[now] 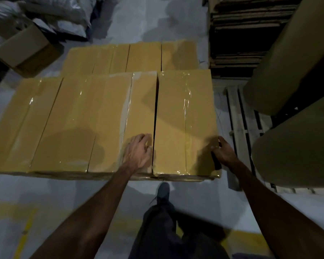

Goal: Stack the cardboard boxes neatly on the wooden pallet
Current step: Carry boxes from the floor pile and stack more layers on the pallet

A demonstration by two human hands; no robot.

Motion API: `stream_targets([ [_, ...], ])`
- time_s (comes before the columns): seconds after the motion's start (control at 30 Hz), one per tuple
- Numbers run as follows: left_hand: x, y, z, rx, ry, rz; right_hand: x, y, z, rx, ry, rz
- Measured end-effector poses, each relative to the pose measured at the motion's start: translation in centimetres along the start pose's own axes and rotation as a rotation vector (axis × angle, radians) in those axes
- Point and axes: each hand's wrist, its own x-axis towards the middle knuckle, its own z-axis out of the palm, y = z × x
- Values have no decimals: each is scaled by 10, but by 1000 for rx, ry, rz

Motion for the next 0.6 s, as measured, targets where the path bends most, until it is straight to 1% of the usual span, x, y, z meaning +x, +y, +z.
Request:
stream_targets([
  [0.07,44,-11,2,29,-39,32,21,-20,3,-19,35,-23],
  [0.13,83,-19,3,44,-82,41,46,-38,4,-26,70,31],
  [0.17,100,-21,4,46,-96,47,61,-42,5,-34,85,48],
  [0.27,136,-23,4,53,-105,97,92,-48,6,-11,117,19],
  [0.33,152,-27,7,59,-80,127,111,-49,6,48,114,16],
  [0.43,163,-33,15,48,-36,150,156,-30,5,126,130,-3],
  [0.5,163,-35,22,43,1,163,155,-40,9,153,150,-21],
  [0.6,164,-36,28,35,21,162,136,-61,20,158,243,-71],
])
